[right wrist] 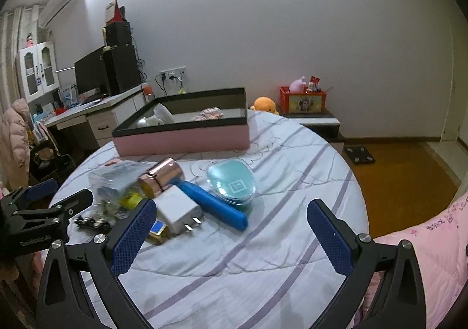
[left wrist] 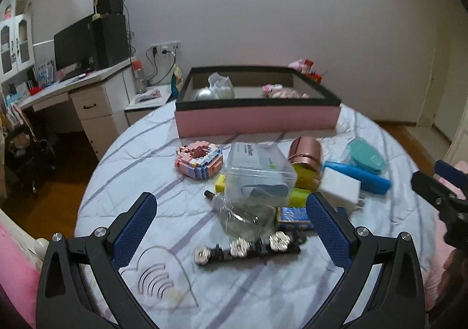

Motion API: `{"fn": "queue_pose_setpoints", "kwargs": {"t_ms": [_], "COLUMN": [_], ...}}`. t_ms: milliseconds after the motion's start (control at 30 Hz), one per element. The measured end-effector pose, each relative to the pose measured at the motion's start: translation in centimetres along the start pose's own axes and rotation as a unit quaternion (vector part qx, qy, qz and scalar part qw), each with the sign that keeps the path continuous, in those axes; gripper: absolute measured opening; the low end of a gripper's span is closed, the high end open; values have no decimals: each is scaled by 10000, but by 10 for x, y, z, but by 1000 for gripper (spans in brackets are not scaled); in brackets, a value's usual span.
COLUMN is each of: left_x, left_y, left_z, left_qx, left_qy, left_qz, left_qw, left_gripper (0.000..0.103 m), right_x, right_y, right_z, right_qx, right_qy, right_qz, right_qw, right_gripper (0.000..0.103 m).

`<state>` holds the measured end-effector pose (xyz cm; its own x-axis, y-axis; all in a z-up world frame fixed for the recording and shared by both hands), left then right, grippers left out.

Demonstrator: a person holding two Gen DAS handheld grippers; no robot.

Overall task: Organize rigid objects
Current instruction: 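Withdraw both tools from the box toward the remaining items, then grasp the clear dental flossers box with the left tool while the right tool grasps the teal case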

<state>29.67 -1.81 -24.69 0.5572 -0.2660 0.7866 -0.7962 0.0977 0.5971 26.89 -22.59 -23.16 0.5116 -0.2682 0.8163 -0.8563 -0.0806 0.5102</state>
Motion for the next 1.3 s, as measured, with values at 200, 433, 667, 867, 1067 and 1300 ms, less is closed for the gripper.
{"fn": "queue_pose_setpoints", "kwargs": {"t_ms": [200, 433, 667, 867, 1067, 1300], "left_x": [9, 17, 23, 20, 21, 14], "left_y": [-35, -55, -63, -69, -59, -36], "left_z": [6, 12, 13, 16, 10, -5], "left_qx": [-163, -200, -232, -272, -201, -33], "left_qy": [-83, -237, -306, -439, -373, -380], "left_qz": [-315, -566, -638, -745, -600, -505], "left_qw": [9993, 9979, 9972, 9959, 9973, 9980], "left_gripper": [103, 101, 82, 62, 61, 61], "right_x": [6, 15, 15, 13, 12, 17], "right_y": [-26, -47, -59, -62, -67, -80], "right_z": [13, 20, 21, 19, 17, 17], "right_qx": [-37, -12, 4, -40, -36, -39], "right_qy": [-67, -84, -85, -31, -21, 41], "right_qz": [-185, -326, -472, -556, -637, -789], "right_qw": [9998, 9994, 9988, 9984, 9980, 9969], "right_gripper": [103, 103, 103, 103, 103, 103]}}
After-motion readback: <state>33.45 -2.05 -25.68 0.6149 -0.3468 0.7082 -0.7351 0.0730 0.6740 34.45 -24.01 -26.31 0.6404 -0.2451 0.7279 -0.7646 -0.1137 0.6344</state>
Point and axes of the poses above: each gripper's, at about its wrist camera, not at the fingertips, and y roughly against the way its jaws point, z to its right, x to its top, the point moved 5 cm from there along -y, roughly the way its jaws point, and after that the axes turned 11 degrees about -y, right-handed, at the moved point
